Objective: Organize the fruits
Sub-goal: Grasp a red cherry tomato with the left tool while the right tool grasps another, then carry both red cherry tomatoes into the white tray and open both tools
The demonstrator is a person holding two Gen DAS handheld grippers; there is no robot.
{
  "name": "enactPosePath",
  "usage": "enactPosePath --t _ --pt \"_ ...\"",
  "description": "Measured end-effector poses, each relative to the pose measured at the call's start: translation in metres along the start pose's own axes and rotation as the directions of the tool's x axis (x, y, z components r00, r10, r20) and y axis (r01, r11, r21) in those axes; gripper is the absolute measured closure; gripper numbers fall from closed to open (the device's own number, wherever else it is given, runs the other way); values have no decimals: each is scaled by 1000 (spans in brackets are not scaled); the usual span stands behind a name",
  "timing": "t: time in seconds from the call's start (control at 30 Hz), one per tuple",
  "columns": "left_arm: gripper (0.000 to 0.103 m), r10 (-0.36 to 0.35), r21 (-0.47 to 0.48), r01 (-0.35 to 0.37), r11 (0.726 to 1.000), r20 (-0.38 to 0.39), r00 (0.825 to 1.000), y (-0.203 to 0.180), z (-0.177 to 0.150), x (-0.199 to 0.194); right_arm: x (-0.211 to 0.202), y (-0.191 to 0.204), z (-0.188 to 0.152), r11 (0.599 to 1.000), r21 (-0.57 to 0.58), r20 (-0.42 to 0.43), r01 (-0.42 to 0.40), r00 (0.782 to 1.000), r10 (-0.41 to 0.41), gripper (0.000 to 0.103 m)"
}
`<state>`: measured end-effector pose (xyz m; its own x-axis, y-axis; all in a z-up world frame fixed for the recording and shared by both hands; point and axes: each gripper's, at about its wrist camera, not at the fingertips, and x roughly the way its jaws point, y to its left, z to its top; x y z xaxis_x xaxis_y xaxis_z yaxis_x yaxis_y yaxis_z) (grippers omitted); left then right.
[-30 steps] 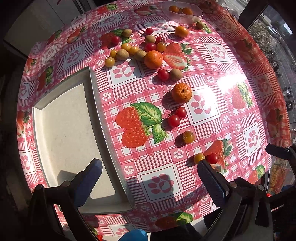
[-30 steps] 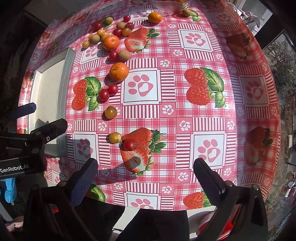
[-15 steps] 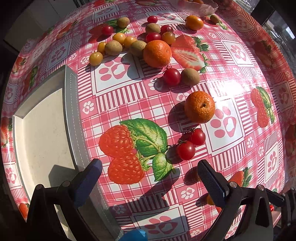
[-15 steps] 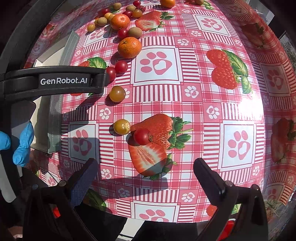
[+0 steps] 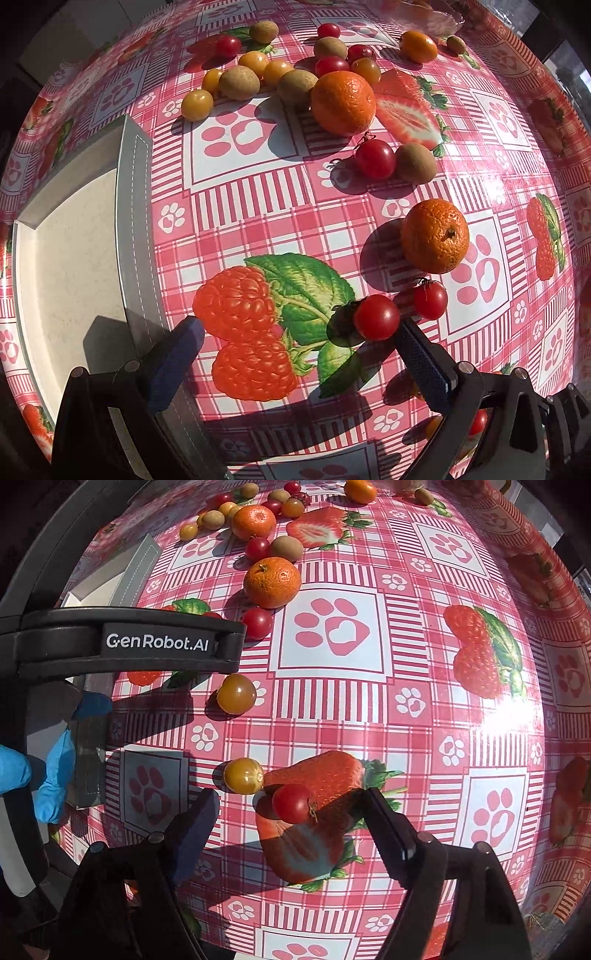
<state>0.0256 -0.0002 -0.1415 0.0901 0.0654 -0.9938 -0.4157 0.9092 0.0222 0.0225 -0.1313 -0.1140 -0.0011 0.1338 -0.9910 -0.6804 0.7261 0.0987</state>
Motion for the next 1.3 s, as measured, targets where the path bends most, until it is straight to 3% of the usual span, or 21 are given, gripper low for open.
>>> enactPosePath --t 0.07,0.17,0.27,0.3,0.33,0.4,0.43,0.5,0.77,1.13,1.3 --pt "0 12 15 -12 1000 9 1000 -4 1 -1 1 3 -4 999 -48 -1 15 1000 -15 22" --pt "19 -20 31 19 999 23 1000 -11 1 -8 2 15 -8 993 -98 8 63 998 -62 35" --pt "36 -13 69 10 998 40 999 -22 1 -14 -4 14 -21 988 -130 15 86 996 -85 63" --pt "44 -20 71 17 997 43 999 -24 1 -14 -5 15 -22 986 -145 19 76 997 -74 81" --pt "49 -29 75 25 997 47 998 -27 1 -15 -6 16 -21 985 -155 17 70 998 -68 81" --pt "75 -38 94 32 995 56 998 -32 1 -17 -9 14 -19 990 -134 13 30 1000 -28 81" --pt "78 -42 96 36 995 56 998 -32 2 -17 -12 7 -18 996 -92 10 -15 1000 16 81" --pt "78 -75 77 71 995 49 996 -29 4 -17 -17 -7 -16 996 0 9 -90 996 90 81" --pt "78 -137 30 135 990 69 988 -10 4 -37 -31 -38 -11 984 115 17 -138 990 137 80" --pt "78 -149 -57 157 986 115 982 31 -27 -77 -58 -47 -17 985 92 18 -147 989 146 80" --pt "78 -130 -131 147 980 131 983 66 -48 -89 -64 -27 -6 987 56 22 -153 988 152 80"
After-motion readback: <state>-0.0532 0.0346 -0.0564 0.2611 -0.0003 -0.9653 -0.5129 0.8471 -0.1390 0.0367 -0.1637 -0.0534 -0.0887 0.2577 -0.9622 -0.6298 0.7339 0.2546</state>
